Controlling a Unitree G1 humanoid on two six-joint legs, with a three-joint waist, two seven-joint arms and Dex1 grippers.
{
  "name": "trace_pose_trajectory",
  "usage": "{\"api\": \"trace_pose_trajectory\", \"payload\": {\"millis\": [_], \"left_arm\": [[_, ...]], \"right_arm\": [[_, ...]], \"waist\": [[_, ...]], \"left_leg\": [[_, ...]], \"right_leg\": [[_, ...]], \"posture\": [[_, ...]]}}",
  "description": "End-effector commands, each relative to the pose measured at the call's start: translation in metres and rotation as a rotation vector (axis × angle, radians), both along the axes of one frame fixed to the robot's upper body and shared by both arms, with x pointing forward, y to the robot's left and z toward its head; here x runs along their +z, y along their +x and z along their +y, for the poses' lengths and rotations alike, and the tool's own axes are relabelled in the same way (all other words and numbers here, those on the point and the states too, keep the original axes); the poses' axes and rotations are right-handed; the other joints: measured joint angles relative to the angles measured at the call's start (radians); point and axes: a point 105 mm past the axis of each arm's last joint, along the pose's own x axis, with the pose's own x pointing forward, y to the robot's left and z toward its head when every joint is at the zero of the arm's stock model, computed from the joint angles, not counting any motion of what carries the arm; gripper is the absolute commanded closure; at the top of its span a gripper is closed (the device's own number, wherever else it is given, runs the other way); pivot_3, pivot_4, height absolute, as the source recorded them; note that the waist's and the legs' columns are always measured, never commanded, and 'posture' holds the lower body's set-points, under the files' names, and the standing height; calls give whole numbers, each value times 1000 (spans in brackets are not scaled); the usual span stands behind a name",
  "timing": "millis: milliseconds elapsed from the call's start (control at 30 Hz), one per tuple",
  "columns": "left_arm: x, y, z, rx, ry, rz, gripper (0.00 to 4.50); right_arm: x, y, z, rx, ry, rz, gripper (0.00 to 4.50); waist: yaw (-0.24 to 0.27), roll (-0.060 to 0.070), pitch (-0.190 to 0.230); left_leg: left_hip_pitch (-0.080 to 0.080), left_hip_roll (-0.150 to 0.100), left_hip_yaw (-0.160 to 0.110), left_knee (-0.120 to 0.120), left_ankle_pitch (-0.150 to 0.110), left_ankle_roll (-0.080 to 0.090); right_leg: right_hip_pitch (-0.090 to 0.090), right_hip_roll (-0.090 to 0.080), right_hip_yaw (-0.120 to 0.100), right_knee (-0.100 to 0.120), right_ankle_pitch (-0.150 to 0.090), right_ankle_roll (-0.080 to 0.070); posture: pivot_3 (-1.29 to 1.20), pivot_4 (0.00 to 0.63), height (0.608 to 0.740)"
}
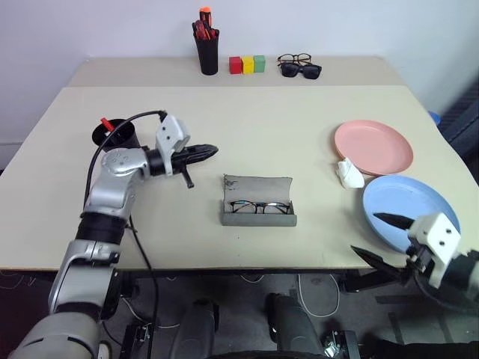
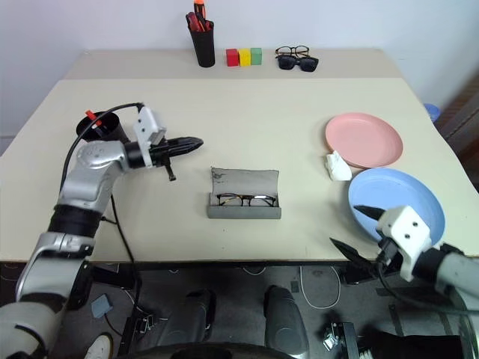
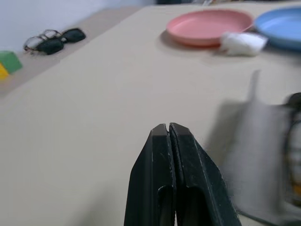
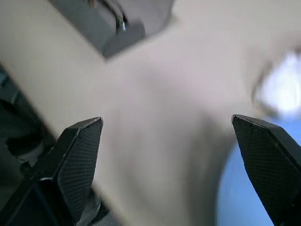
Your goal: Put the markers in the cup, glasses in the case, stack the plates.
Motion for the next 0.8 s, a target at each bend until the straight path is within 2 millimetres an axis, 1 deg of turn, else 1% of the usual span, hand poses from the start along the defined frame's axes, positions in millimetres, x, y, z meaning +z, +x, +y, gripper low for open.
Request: {"api": "trace_pose_trajectory", "payload": {"millis": [33, 100, 167, 233, 400, 533, 667, 800], "left_arm": [[4, 18, -13, -4, 120, -26, 4447], [9, 16, -22, -86, 127, -25, 4447], [10, 21, -34, -129, 178, 18, 4447], [8, 25, -42, -152, 240, 48, 4447], [-5, 21, -58, -235, 355, 102, 4447], [-16, 19, -64, -261, 442, 133, 4447], [-24, 17, -66, -277, 499, 144, 4447], [-31, 13, -68, -314, 526, 175, 4447]], "right_arm": [[15, -10, 1, -17, -39, -89, 0], [15, -14, 1, -30, -33, -95, 0], [15, -20, 0, -37, -21, -100, 0], [16, -24, 1, -32, -4, -112, 0], [24, -29, 8, -3, 37, -155, 0], [30, -31, 16, 13, 87, -162, 0], [26, -36, 21, 48, 99, -115, 0], [26, -34, 24, 59, 112, -115, 0]], "waist": [[5, -1, 0], [6, -1, 0], [7, -2, 1], [9, -3, 1], [6, -4, 2], [6, -5, 2], [8, -6, 3], [9, -6, 3]], "left_leg": [[0, 0, 0, 0, 0, 0], [0, 0, 0, 0, 0, 0], [-1, 0, 0, -1, 0, 0], [-3, 0, -1, -1, 0, 0], [-2, 0, 0, -1, -1, 1], [-2, 0, -1, -1, -1, 1], [-2, 0, -1, -1, -1, 1], [-2, 0, -1, -1, -1, 1]], "right_leg": [[0, 0, 0, 0, 0, 0], [0, 0, 0, -1, 0, 0], [0, 0, -1, -2, -1, 1], [0, 0, -1, -3, 0, 1], [0, 0, -1, -4, -1, 1], [0, 0, -1, -3, -1, 1], [0, 0, -1, -3, -1, 1], [0, 0, -1, -3, -1, 1]], "posture": [[0, 150, 740], [0, 150, 740], [0, 150, 740], [0, 150, 740], [0, 150, 740], [0, 150, 740], [0, 150, 740], [0, 150, 740]]}}
